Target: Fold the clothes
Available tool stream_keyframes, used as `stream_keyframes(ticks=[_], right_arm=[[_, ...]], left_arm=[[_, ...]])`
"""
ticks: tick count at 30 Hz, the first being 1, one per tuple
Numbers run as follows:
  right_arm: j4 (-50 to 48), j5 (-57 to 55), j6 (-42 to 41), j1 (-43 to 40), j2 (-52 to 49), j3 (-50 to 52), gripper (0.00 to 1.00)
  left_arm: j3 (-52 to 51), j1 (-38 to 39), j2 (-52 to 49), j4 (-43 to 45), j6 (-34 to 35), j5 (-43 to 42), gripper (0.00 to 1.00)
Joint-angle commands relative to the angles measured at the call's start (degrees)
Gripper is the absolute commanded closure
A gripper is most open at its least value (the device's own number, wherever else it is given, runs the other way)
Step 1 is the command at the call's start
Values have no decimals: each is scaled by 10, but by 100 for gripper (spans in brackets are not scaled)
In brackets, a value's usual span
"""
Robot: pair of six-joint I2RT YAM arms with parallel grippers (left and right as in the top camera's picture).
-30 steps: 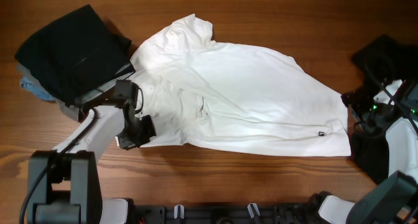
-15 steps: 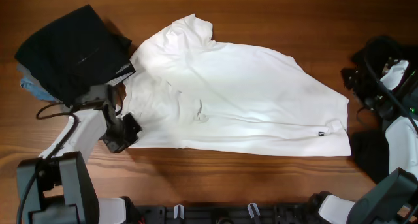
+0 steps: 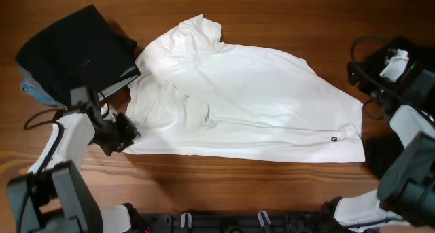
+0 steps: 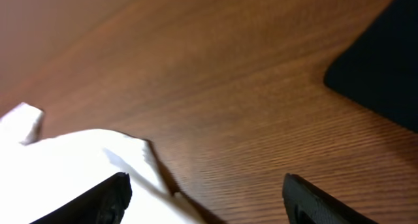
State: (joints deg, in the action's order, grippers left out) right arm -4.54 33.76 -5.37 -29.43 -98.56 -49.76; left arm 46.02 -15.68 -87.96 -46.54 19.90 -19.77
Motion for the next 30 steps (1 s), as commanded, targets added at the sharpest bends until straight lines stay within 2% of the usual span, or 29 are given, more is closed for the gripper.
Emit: stream_keyframes(ticks=[1, 3, 11, 14, 18, 23, 24, 25, 27, 28, 30], right_arm=[[-15, -31, 35, 0, -38, -8, 22], [-14, -61, 42, 0, -60, -8, 23], [22, -42, 54, 7, -108, -8, 23], [58, -41, 52, 16, -110, -8, 29], [100, -13, 51, 38, -110, -8, 47], [120, -9, 26, 55, -110, -8, 49], [112, -9, 24, 55, -110, -8, 52], [104, -9, 24, 55, -109, -8, 62], [69, -9, 7, 51, -104, -9, 90], [47, -9, -36, 47, -100, -13, 96], [35, -4, -80, 41, -87, -24, 96]], left_arm=[[50, 17, 61, -23, -50, -43, 68], [65, 32, 97, -33, -50, -43, 67], [68, 76, 186, -3, -49, -42, 60], [68, 81, 195, 0, -49, -42, 60], [68, 81, 195, -2, -49, -42, 61], [68, 81, 195, -2, -49, -42, 61], [68, 81, 195, -2, -49, -42, 61], [68, 81, 195, -1, -49, -42, 61], [68, 81, 195, 0, -49, -42, 61], [68, 81, 195, 0, -49, -42, 62], [68, 81, 195, 1, -49, -42, 62]])
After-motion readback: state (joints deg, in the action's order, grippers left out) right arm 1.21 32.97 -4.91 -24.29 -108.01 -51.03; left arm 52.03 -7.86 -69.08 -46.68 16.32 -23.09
